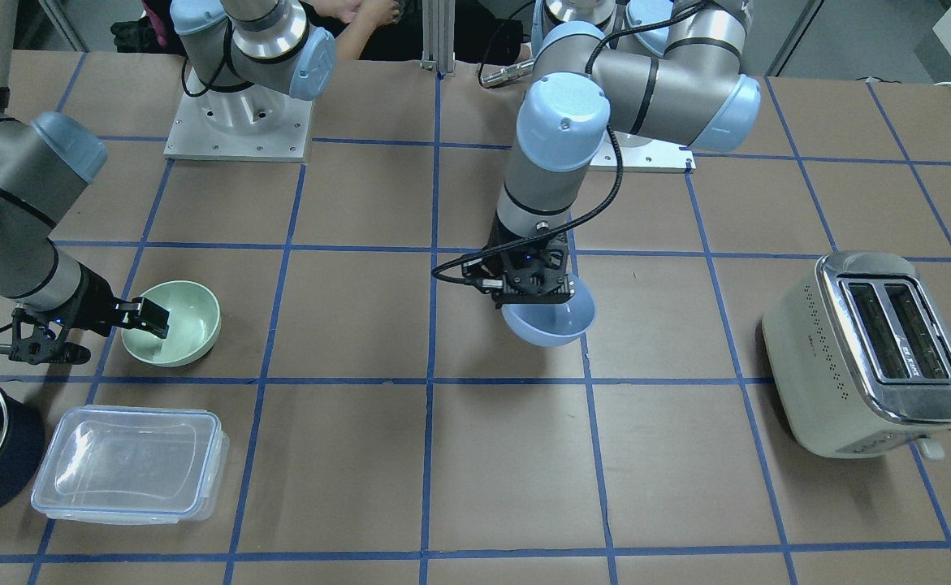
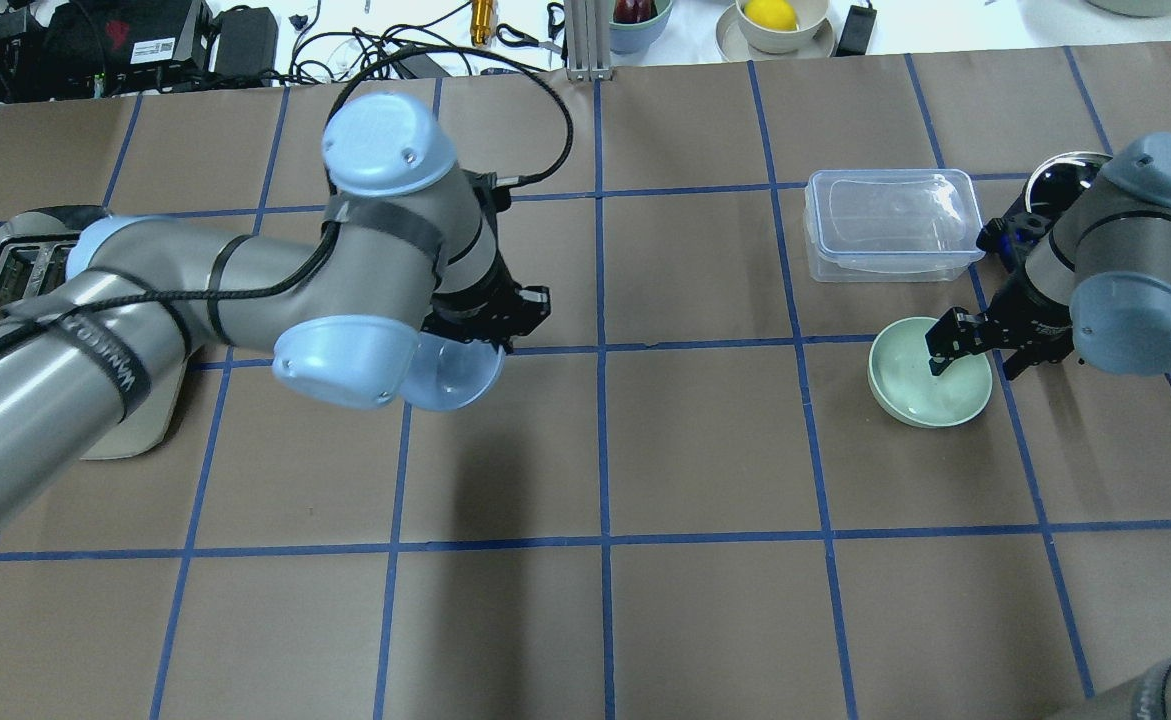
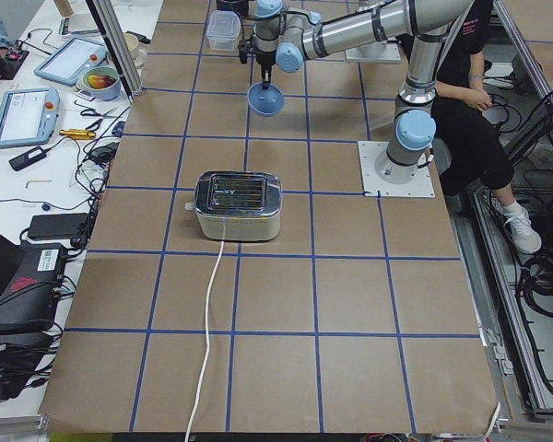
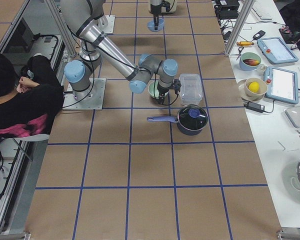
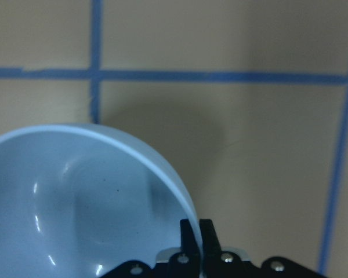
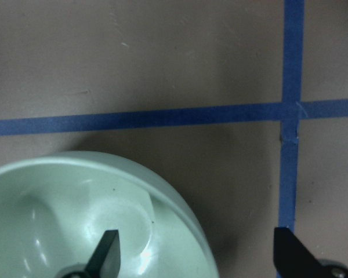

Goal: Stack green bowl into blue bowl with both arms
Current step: 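Grasp blue bowl rim with left gripper while right gripper grasps green bowl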

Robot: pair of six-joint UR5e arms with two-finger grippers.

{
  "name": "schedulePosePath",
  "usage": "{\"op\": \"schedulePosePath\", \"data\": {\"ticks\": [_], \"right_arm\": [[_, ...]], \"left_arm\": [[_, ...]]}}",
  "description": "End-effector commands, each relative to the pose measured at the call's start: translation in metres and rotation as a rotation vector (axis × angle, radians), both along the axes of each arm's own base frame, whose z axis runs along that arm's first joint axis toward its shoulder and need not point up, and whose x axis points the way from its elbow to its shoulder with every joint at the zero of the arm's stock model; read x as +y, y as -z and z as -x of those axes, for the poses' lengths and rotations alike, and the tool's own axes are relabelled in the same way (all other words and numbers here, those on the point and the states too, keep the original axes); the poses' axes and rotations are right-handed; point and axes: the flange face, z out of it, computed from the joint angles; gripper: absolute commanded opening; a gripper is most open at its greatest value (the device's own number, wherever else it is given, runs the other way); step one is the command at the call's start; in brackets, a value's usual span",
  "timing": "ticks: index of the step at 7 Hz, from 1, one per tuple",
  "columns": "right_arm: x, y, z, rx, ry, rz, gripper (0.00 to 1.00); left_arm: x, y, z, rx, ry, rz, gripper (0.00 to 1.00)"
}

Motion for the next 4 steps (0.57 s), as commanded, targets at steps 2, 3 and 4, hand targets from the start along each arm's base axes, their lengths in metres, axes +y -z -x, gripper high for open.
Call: {"op": "schedulePosePath", "data": {"ticks": [2, 3, 4], "right_arm": [[-0.001, -0.005, 0.001, 0.004, -0.002, 0.010, 0.00], [-0.008, -0.015, 0.004, 0.011, -0.002, 0.025, 0.00], [-0.013, -0.025, 0.006, 0.009, -0.002, 0.020, 0.00]], "left_arm": [[-0.079, 0.032, 0.100, -0.006, 0.009, 0.012, 0.00], [-0.098, 0.056, 0.113, -0.018, 0.028, 0.004, 0.00], [-0.098, 0.071, 0.118, -0.036, 0.049, -0.013, 0.00]]}}
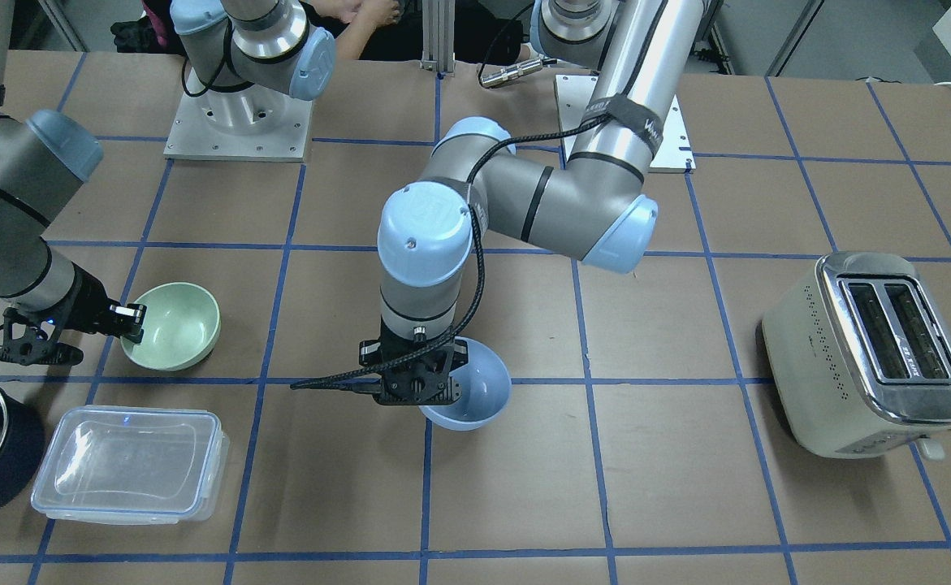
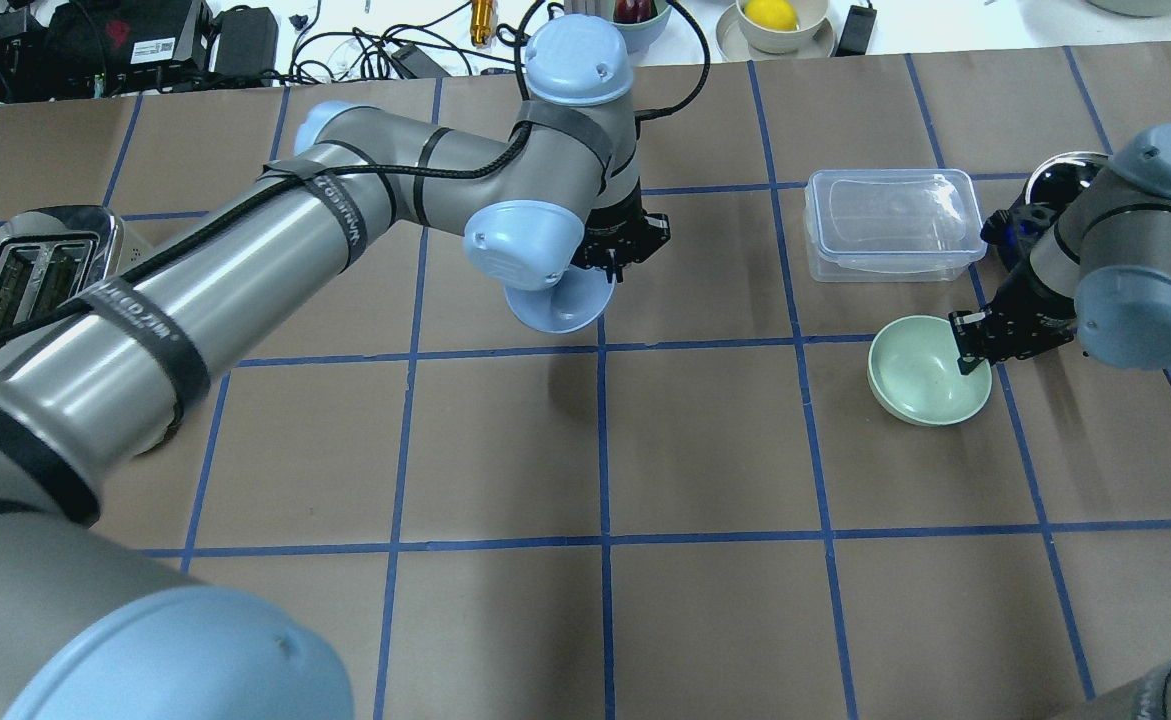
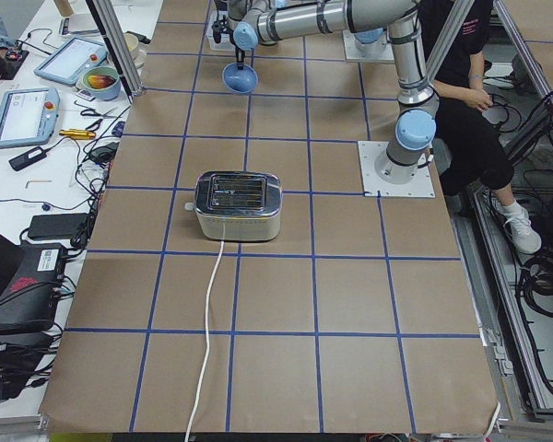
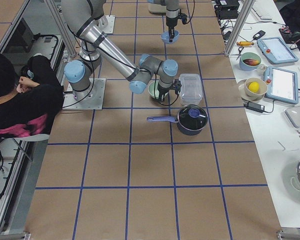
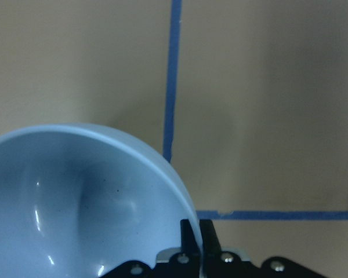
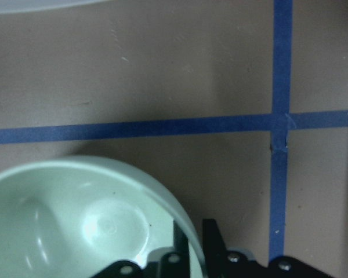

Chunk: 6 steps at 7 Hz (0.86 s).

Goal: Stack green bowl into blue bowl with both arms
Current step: 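Grasp blue bowl rim with left gripper while right gripper grasps green bowl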

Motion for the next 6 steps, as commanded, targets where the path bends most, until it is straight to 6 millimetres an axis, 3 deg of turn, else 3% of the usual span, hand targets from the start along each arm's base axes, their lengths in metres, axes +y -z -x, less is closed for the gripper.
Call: {"op": "schedulePosePath", "data": {"ticks": [1, 2, 3, 4, 5, 6], "right_arm": [[-0.012, -0.025, 0.005, -0.006, 0.000, -0.009, 0.00], [-0.018, -0.037, 0.007, -0.017, -0.002, -0.027, 0.00], [-0.024, -0.049, 0.009, -0.025, -0.007, -0.044, 0.00], [-0.032, -0.063, 0.011, -0.044, -0.021, -0.036, 0.00], [-0.037, -0.072, 0.007, -0.093, -0.019, -0.037, 0.00], [-0.042, -0.079, 0.003, -0.100, -0.028, -0.022, 0.00]], "left_arm": [[-0.005, 0.045, 0.008, -0.069, 0.043, -0.034, 0.00], [-0.003, 0.056, 0.008, -0.075, 0.044, -0.048, 0.00], [0.001, 0.053, 0.016, -0.074, 0.063, -0.041, 0.55], [-0.001, 0.030, 0.020, -0.054, 0.087, -0.001, 1.00], [0.003, -0.005, 0.028, -0.033, 0.098, 0.039, 1.00], [0.001, -0.033, 0.010, -0.024, 0.090, 0.017, 1.00]]}}
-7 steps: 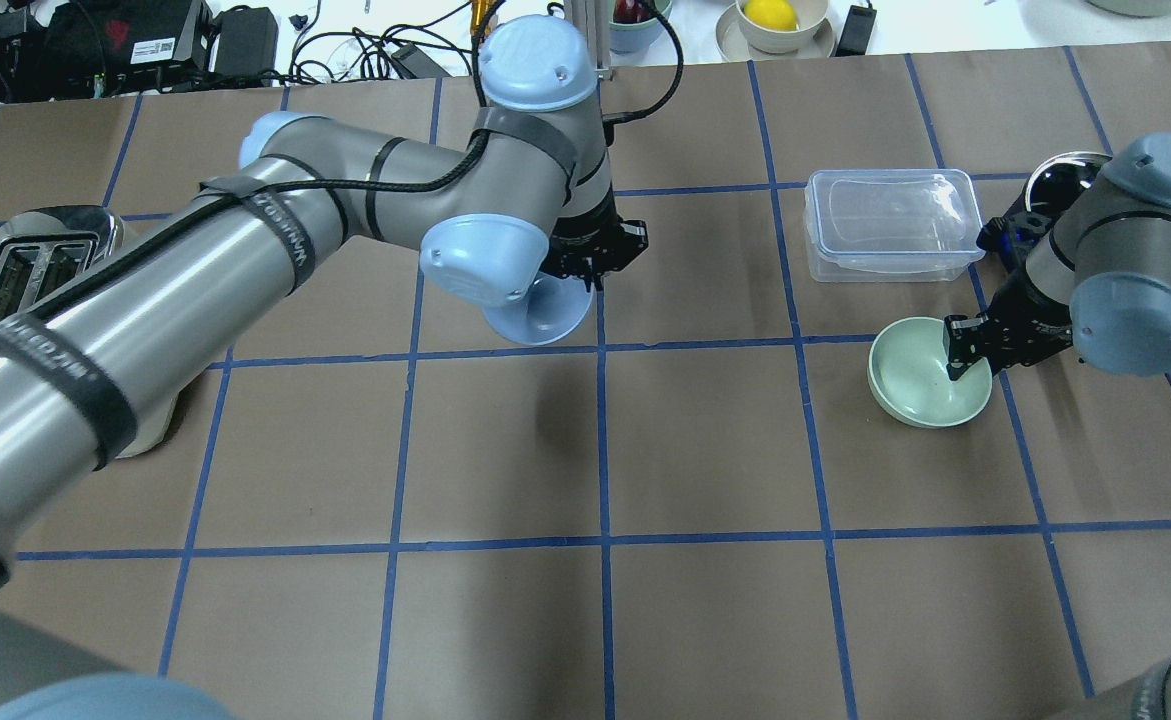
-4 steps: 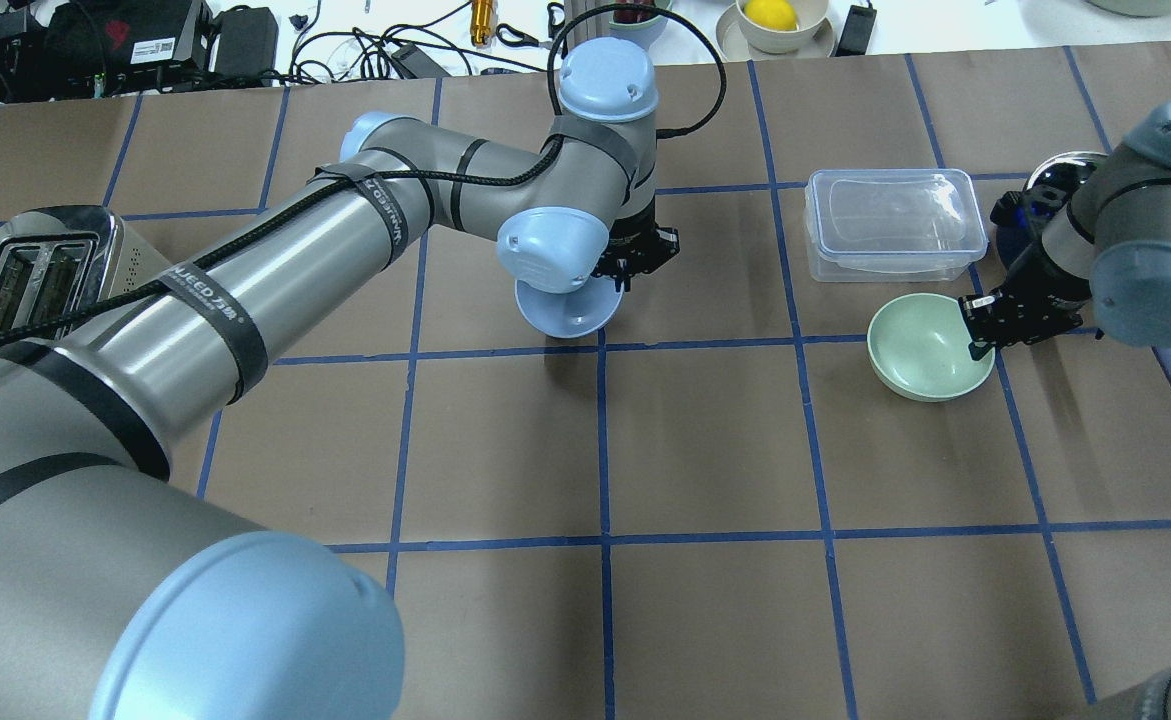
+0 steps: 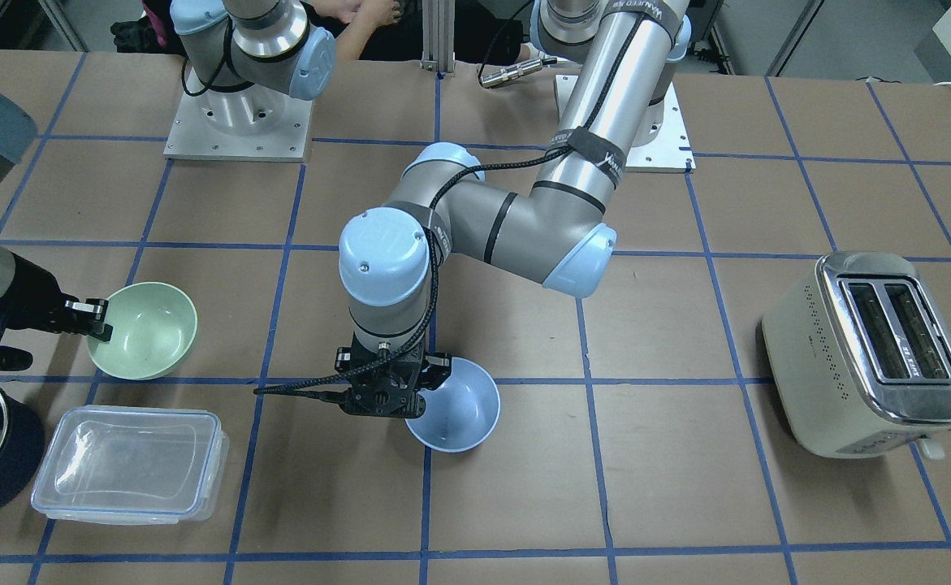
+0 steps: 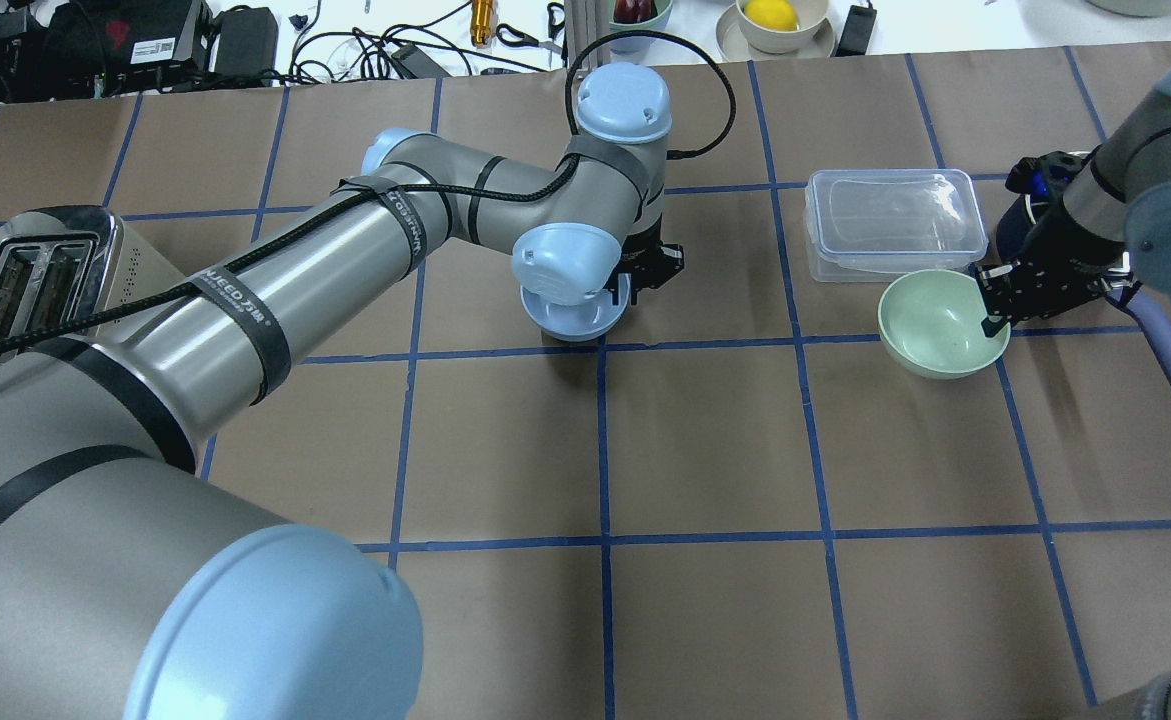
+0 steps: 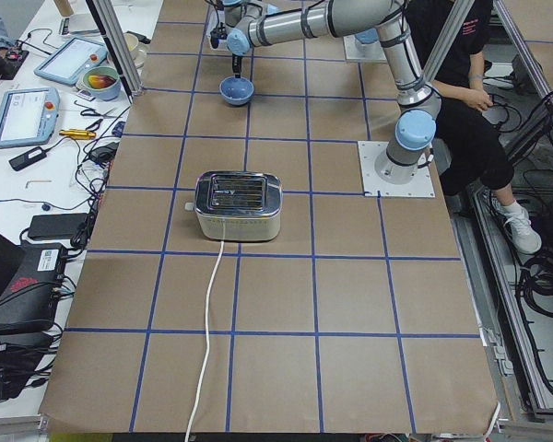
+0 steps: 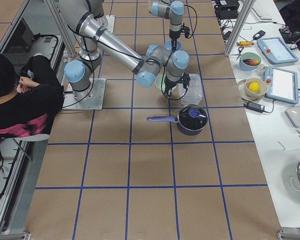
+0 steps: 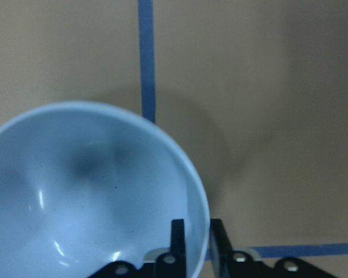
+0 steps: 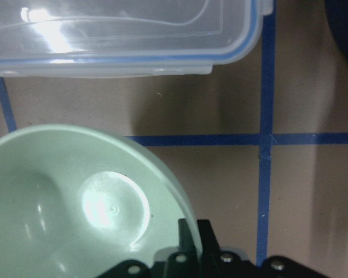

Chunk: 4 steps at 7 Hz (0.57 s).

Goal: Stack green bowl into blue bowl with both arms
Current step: 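Slide the blue bowl to the table center with the left gripper, then release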

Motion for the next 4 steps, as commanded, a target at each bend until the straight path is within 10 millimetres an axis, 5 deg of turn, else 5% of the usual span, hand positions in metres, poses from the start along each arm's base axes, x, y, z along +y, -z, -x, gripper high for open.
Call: {"op": "schedulePosePath", "data": {"ticks": [1, 2, 4], "right_arm": [[-0.010, -0.013, -0.013, -0.082, -0.003, 0.042, 0.00], [-0.015, -0.016, -0.040, -0.090, -0.029, 0.058, 0.00], [-0.039, -0.045, -0.132, -0.070, 0.022, 0.107, 0.00]], "left_arm": [[-0.012, -0.063, -0.060, 0.024, 0.062, -0.021, 1.00], [-0.023, -0.098, -0.123, 0.025, 0.073, -0.034, 1.00], [-0.012, -0.172, -0.237, 0.027, 0.163, -0.046, 1.00]]}}
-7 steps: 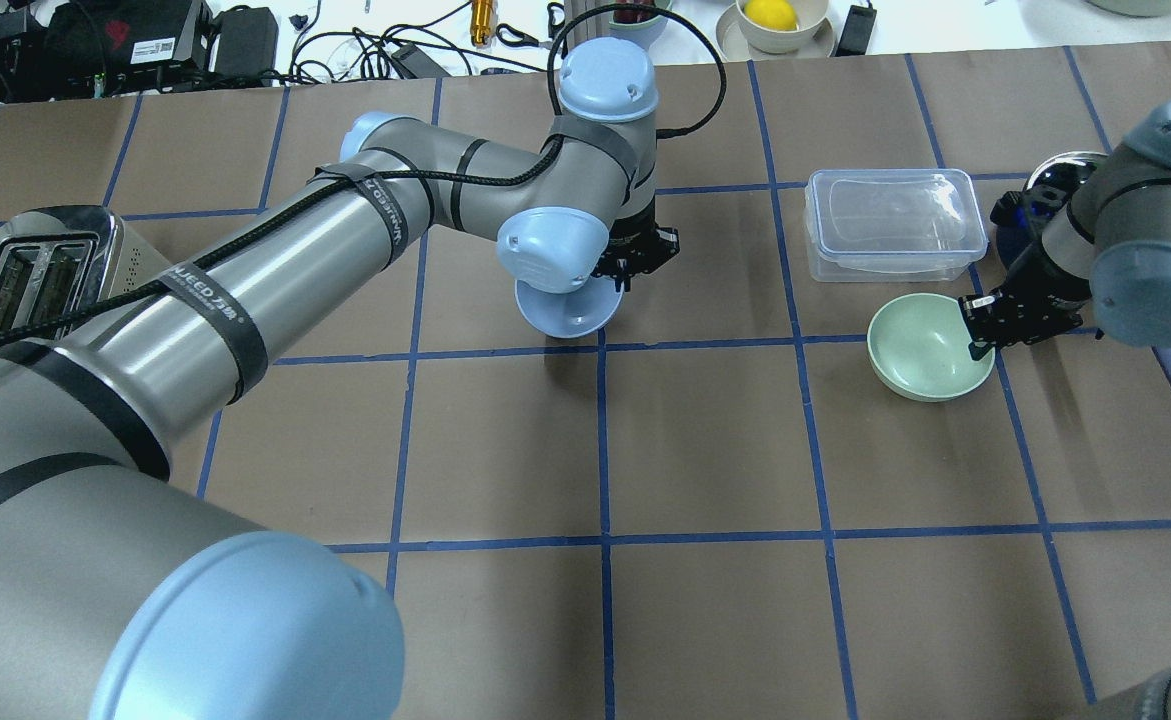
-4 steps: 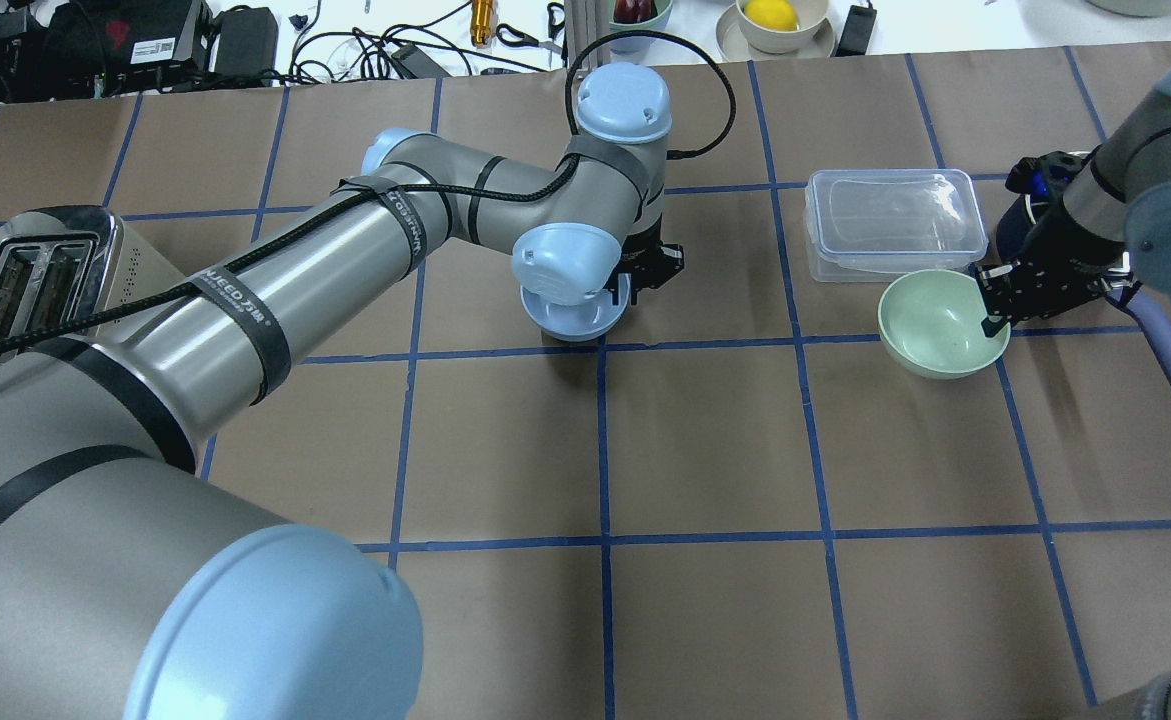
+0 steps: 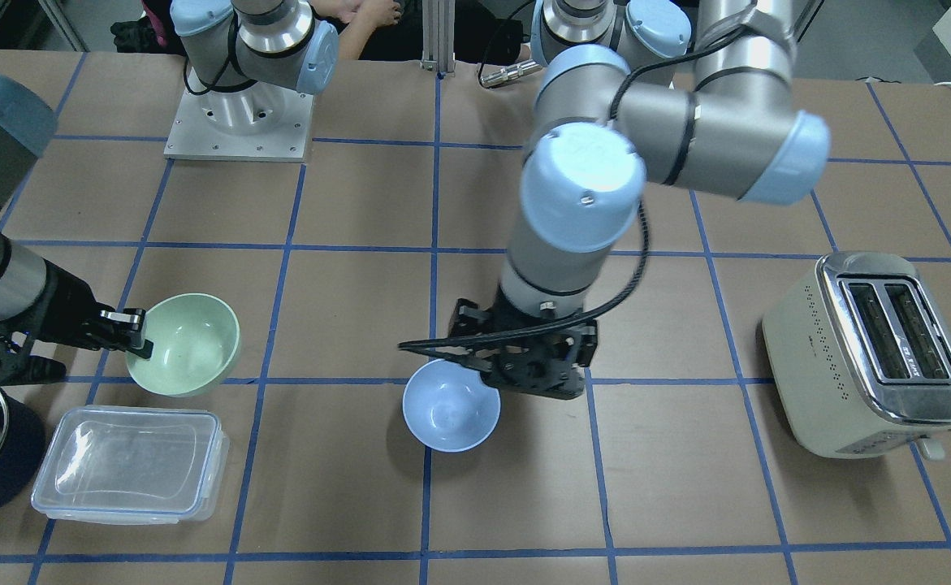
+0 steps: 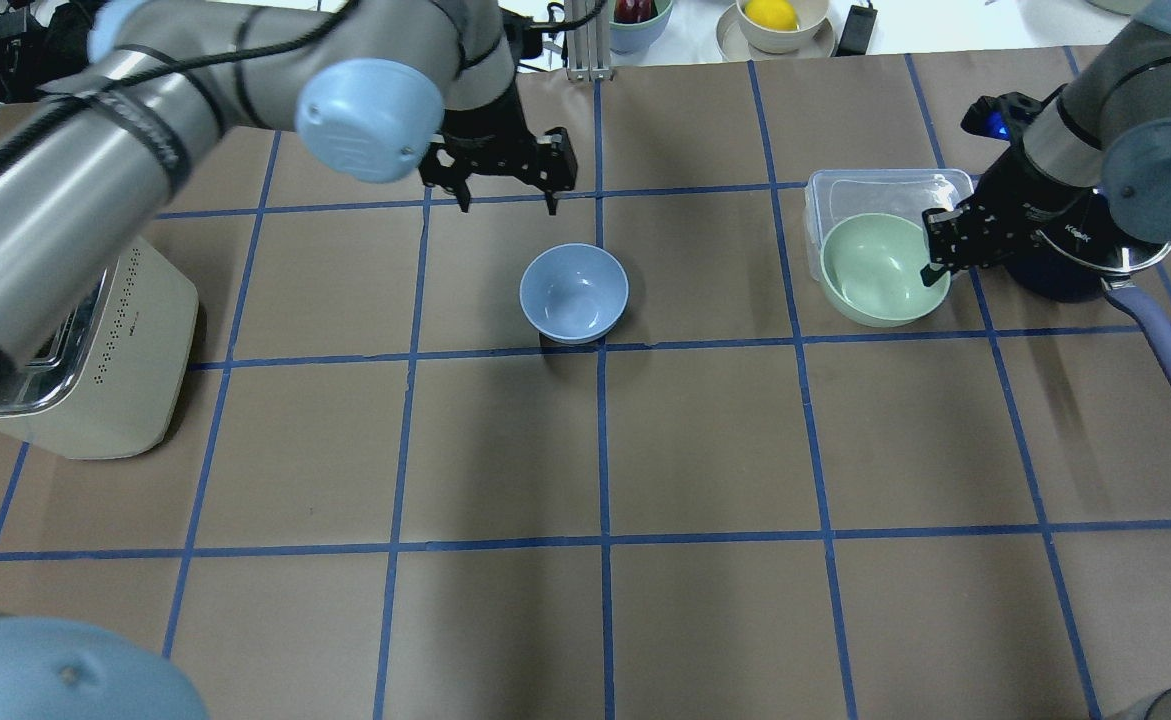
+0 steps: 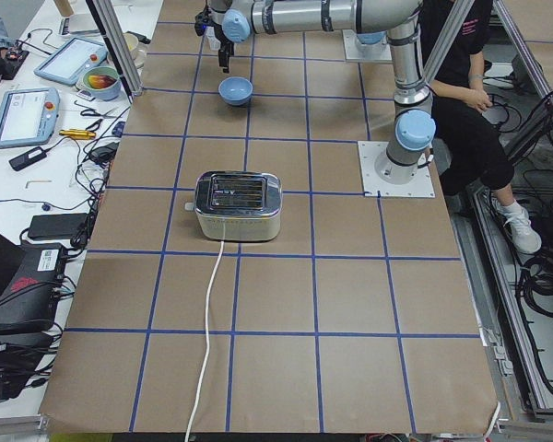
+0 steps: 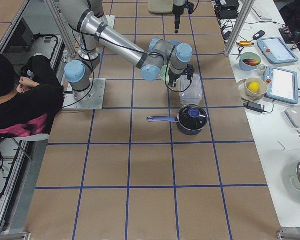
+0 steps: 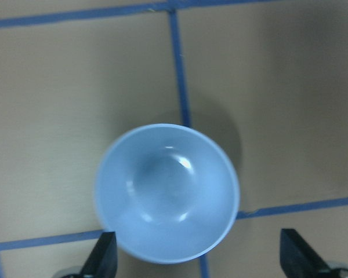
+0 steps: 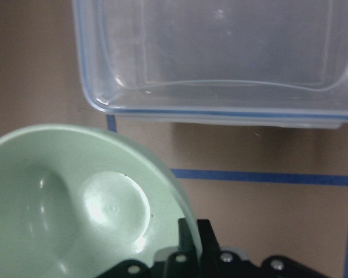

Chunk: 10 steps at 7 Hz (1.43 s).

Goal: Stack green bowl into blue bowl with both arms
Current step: 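Carry the green bowl over the blue bowl with right gripper while left withdraws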

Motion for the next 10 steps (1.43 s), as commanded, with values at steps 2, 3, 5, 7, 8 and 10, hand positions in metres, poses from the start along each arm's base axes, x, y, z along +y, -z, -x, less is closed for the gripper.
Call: {"op": "schedulePosePath", "data": {"ticks": [2, 3, 5, 7, 8, 10], "right_arm": [[-0.009, -0.028, -0.170, 0.020, 0.036, 0.046, 0.00], [-0.004, -0.019, -0.212, 0.021, 0.058, 0.047, 0.00], [0.000, 0.013, -0.282, 0.010, 0.073, 0.070, 0.00], [-0.009, 0.025, -0.299, 0.001, 0.076, 0.060, 0.00], [-0.012, 0.035, -0.308, 0.002, 0.064, 0.048, 0.00], [-0.010, 0.040, -0.312, 0.011, 0.058, 0.042, 0.00]], "left_arm": [[0.048, -0.107, -0.130, -0.009, 0.004, 0.007, 1.00], [0.070, -0.126, -0.125, -0.006, -0.040, 0.038, 1.00], [0.105, -0.110, -0.102, -0.007, -0.067, 0.012, 1.00], [0.112, -0.106, -0.099, -0.085, -0.068, 0.115, 1.00], [0.103, -0.097, -0.103, -0.077, -0.087, 0.102, 1.00], [0.109, -0.102, -0.103, -0.083, -0.088, 0.105, 1.00]]}}
